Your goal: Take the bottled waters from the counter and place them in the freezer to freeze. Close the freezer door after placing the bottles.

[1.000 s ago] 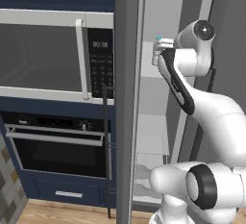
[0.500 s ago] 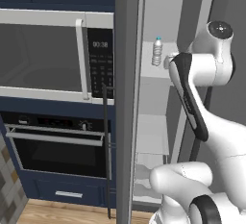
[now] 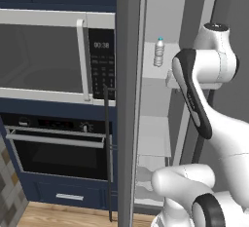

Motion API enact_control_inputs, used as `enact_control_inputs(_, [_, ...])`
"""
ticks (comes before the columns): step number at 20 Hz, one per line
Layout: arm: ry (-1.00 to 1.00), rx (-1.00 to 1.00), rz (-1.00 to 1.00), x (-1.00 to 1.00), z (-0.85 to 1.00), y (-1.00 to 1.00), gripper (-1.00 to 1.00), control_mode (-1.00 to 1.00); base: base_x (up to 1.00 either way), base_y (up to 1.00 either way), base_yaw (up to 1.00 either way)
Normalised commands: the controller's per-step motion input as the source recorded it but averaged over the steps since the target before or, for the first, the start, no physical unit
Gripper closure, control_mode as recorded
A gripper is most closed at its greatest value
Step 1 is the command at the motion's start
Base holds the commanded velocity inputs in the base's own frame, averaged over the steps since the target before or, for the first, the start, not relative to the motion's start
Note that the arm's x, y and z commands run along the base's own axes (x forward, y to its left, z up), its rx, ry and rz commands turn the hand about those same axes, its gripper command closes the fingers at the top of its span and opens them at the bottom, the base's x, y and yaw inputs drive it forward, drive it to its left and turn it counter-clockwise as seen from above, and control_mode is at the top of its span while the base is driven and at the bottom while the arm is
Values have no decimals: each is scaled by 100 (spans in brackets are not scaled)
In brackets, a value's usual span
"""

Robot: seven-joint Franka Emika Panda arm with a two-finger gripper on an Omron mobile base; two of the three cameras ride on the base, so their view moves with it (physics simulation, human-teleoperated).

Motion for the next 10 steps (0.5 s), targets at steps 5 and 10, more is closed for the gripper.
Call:
enact_control_inputs(5, [9, 5, 4, -13, -31, 7, -100, -100, 0, 0, 0])
enact_control_inputs(10, [0, 0, 1, -7, 0, 0, -100, -100, 0, 0, 0])
